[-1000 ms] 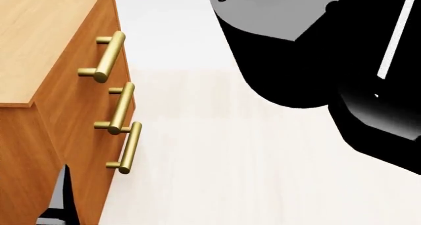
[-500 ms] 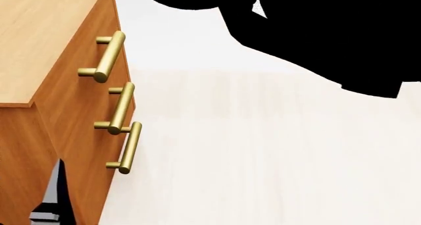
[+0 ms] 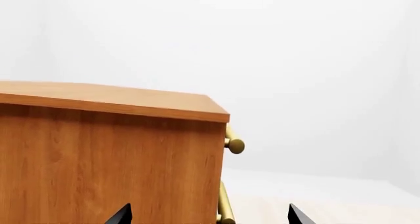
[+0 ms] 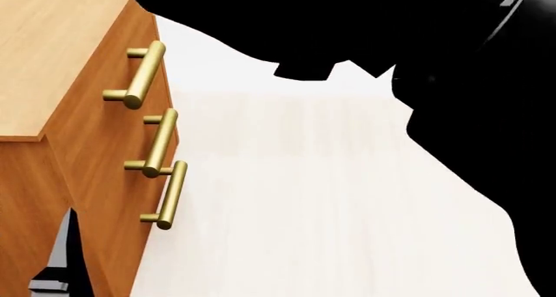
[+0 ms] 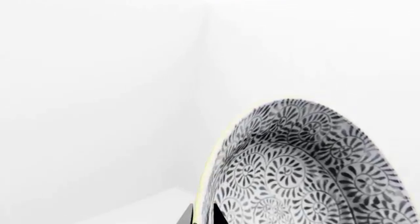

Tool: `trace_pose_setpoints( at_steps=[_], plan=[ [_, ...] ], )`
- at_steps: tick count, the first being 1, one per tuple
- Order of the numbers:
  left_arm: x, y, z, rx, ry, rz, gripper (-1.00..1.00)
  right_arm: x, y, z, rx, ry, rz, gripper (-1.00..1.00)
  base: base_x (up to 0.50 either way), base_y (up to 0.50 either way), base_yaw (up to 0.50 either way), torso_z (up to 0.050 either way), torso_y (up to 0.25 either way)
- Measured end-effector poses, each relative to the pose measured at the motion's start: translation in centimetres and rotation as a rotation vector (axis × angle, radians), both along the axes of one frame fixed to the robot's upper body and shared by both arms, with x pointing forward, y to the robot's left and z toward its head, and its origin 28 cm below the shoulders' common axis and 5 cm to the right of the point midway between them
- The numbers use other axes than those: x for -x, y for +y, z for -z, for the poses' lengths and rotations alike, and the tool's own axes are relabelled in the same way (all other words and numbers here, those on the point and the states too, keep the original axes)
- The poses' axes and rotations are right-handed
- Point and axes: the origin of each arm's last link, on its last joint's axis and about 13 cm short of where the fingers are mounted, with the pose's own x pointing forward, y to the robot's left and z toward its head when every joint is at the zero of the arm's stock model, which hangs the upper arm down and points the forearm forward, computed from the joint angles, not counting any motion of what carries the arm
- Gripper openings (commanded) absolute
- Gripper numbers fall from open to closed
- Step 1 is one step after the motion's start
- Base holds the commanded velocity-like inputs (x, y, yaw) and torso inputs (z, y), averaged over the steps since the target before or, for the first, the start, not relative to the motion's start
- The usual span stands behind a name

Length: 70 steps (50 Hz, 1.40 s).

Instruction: Close the top drawer of the cabinet and put the bowl on top of it.

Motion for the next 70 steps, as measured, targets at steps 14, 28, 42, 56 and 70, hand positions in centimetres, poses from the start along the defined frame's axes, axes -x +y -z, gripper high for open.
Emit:
trace_pose_setpoints(
  at_steps=[14, 28, 42, 56, 70],
  plan=[
    [0.1, 0.1, 0.1, 0.004, 0.007, -0.007, 1.0, -0.1, 2.5, 1.7, 0.033, 0.024, -0.081, -1.0, 0.0, 0.0, 0.0, 0.0, 0.188],
    [0.0, 0.4, 0.4, -0.004, 0.014, -0.03, 1.0, -0.8, 4.7, 4.0, 0.069, 0.054, -0.15, -1.0, 0.0, 0.0, 0.0, 0.0, 0.0],
    [-0.1, 0.7, 0.9, -0.003, 0.024, -0.046, 1.0, -1.8, 5.9, 6.7, 0.105, 0.094, -0.185, -1.0, 0.0, 0.0, 0.0, 0.0, 0.0],
    [-0.1, 1.2, 1.3, 0.006, 0.034, -0.06, 1.0, -2.5, 6.1, 8.9, 0.123, 0.129, -0.199, -1.0, 0.0, 0.0, 0.0, 0.0, 0.0],
    [0.0, 1.5, 1.6, 0.015, 0.04, -0.067, 1.0, -3.3, 6.0, 10.7, 0.133, 0.162, -0.195, -1.0, 0.0, 0.0, 0.0, 0.0, 0.0]
  ],
)
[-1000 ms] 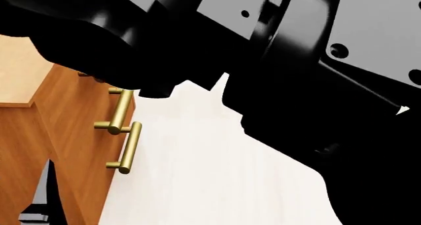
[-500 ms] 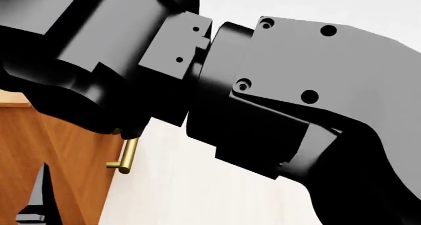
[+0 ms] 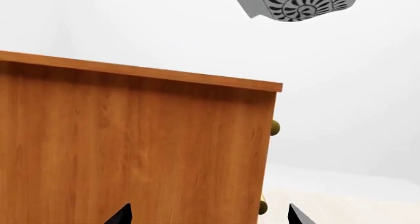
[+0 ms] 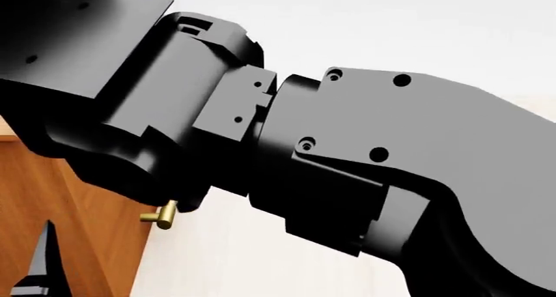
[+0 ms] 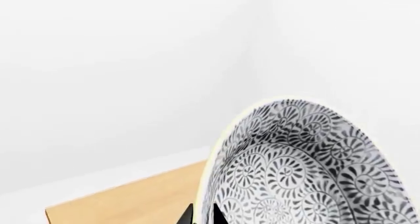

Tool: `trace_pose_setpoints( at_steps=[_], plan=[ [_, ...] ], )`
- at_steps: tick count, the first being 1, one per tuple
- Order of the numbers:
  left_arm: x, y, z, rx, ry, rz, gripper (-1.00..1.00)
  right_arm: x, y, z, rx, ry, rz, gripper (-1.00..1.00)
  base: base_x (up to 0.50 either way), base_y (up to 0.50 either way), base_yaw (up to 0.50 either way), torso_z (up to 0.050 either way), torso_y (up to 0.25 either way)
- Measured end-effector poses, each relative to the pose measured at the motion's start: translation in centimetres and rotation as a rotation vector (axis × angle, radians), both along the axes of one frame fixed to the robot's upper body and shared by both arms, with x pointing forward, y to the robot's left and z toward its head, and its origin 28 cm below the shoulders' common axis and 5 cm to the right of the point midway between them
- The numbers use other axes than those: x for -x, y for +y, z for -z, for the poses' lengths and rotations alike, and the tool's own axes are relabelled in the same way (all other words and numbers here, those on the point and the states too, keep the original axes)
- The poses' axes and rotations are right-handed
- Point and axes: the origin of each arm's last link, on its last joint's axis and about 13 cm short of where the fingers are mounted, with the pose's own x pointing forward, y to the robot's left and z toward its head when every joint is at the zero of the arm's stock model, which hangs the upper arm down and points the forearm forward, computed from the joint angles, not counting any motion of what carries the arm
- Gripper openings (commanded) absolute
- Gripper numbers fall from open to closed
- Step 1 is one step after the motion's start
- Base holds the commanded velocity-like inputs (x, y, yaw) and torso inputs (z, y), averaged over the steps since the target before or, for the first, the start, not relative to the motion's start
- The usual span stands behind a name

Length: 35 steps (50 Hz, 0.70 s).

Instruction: Close the top drawer of the cabinet and put the bowl on top of it.

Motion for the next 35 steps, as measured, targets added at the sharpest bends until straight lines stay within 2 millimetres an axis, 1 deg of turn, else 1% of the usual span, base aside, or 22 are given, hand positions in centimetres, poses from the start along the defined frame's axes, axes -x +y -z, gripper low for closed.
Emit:
trace_pose_setpoints(
  at_steps=[26, 35],
  plan=[
    [-0.1, 0.4, 0.5, 0.015, 0.009, -0.01, 1.0, 0.3, 0.4, 3.1, 0.022, 0.051, -0.045, -1.0, 0.0, 0.0, 0.0, 0.0, 0.001],
    [-0.2, 0.5, 0.6, 0.023, 0.012, -0.016, 1.0, 0.6, 0.5, 3.8, 0.038, 0.057, -0.064, -1.0, 0.0, 0.0, 0.0, 0.0, 0.0]
  ],
)
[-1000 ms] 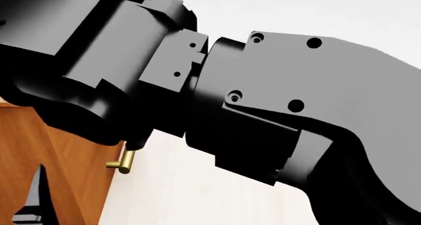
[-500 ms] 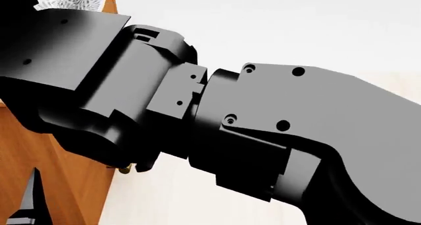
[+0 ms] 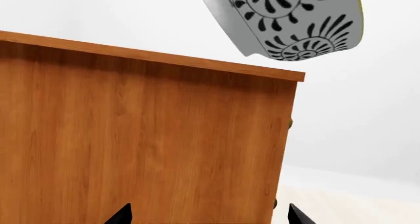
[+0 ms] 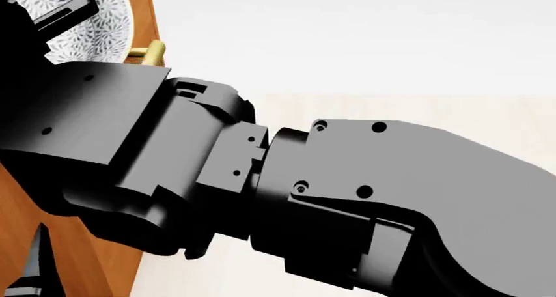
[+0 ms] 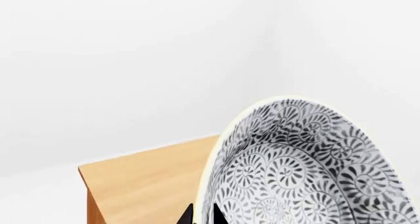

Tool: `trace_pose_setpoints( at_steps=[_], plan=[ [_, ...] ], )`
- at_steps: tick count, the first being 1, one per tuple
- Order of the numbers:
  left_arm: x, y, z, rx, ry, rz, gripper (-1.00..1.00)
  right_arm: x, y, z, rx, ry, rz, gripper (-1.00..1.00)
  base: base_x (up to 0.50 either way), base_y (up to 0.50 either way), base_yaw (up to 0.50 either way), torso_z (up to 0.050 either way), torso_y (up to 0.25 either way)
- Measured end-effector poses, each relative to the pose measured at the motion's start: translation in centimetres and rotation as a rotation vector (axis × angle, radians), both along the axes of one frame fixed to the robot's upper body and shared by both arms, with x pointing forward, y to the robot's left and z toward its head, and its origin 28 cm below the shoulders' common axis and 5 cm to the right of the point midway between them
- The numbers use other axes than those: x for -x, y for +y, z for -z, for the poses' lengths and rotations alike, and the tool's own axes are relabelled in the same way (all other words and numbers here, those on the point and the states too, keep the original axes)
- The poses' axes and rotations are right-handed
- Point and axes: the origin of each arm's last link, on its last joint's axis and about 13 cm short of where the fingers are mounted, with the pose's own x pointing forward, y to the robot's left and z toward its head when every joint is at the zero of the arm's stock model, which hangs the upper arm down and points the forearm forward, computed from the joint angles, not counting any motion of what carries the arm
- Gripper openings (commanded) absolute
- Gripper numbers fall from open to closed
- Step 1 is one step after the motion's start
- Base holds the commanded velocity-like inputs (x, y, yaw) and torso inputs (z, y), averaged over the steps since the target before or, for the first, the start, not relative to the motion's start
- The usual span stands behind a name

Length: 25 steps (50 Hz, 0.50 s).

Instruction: Close the top drawer of the cabinet and put the bowl on top of it.

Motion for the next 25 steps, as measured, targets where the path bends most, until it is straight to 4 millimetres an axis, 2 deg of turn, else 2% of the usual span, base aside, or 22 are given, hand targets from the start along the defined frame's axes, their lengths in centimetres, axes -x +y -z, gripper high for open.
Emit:
trace_pose_setpoints(
  at_steps=[25],
  plan=[
    [-0.13, 0.41, 0.22, 0.016, 0.006, -0.021, 1.0, 0.67, -0.32, -0.14, 0.183, -0.065, -0.002, -1.0, 0.0, 0.0, 0.0, 0.0, 0.0]
  ],
)
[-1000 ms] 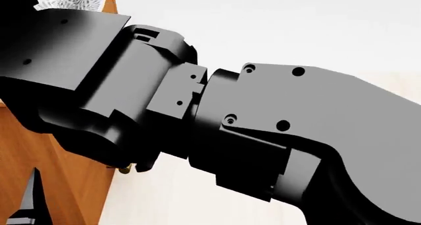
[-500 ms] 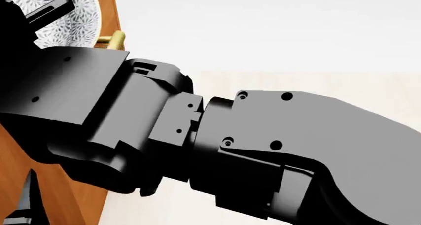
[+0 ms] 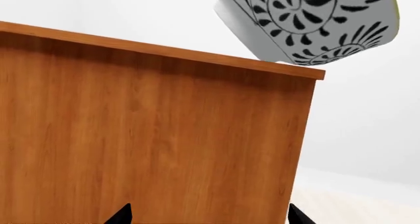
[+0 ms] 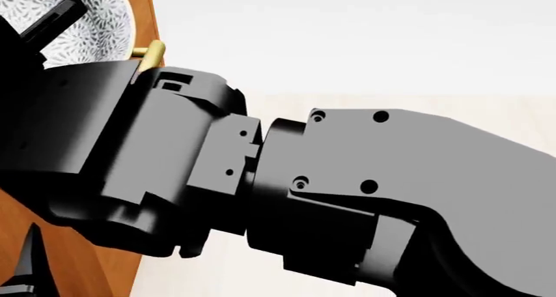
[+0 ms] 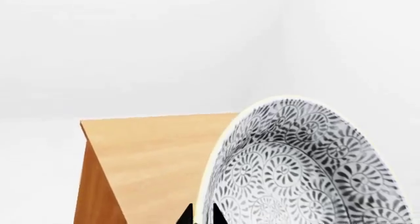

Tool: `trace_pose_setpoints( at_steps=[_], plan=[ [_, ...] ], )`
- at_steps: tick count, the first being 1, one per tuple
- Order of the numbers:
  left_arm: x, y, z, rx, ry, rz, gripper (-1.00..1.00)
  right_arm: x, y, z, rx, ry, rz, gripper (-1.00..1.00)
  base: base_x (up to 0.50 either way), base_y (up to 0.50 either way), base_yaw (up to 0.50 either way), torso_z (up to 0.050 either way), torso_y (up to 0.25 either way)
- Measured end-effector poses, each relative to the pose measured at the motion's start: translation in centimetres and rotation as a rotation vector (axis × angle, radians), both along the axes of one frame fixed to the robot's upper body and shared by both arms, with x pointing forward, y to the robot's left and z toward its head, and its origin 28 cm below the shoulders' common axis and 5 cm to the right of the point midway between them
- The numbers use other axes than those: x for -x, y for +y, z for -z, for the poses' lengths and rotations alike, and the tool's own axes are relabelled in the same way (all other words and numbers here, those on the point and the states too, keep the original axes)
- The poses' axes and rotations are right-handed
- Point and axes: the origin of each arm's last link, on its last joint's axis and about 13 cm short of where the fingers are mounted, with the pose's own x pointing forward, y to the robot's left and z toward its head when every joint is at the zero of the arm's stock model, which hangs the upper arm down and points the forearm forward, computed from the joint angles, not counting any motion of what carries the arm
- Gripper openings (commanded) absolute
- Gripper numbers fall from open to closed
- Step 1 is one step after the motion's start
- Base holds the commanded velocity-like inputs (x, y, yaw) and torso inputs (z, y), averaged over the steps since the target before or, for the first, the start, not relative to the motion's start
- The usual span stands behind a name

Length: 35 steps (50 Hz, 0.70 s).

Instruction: Close the top drawer of the cabinet and put the bowl on top of it.

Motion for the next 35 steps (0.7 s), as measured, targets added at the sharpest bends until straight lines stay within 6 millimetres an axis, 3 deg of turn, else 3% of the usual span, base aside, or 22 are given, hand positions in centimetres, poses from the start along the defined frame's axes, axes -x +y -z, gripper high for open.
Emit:
trace_pose_setpoints(
  at_steps=[5, 6, 20, 35],
  plan=[
    [0.0, 0.1, 0.0, 0.003, 0.0, -0.004, 1.0, 0.1, -0.1, 0.0, 0.027, -0.015, -0.006, -1.0, 0.0, 0.0, 0.0, 0.0, 0.0],
    [0.0, 0.1, 0.1, 0.004, 0.0, -0.005, 1.0, 0.1, -0.1, 0.0, 0.032, -0.016, -0.007, 1.0, 0.0, 0.0, 0.0, 0.0, 0.0],
    [0.1, 0.1, 0.0, 0.009, -0.001, -0.007, 1.0, 0.8, 0.0, -0.3, 0.067, -0.052, -0.007, 1.0, 0.0, 0.0, 0.0, 0.0, 0.0],
    [0.3, -0.2, -0.2, 0.007, -0.006, 0.002, 1.0, 0.4, -0.4, -4.8, 0.015, -0.154, 0.089, 1.0, 0.0, 0.0, 0.0, 0.0, 0.0]
  ],
)
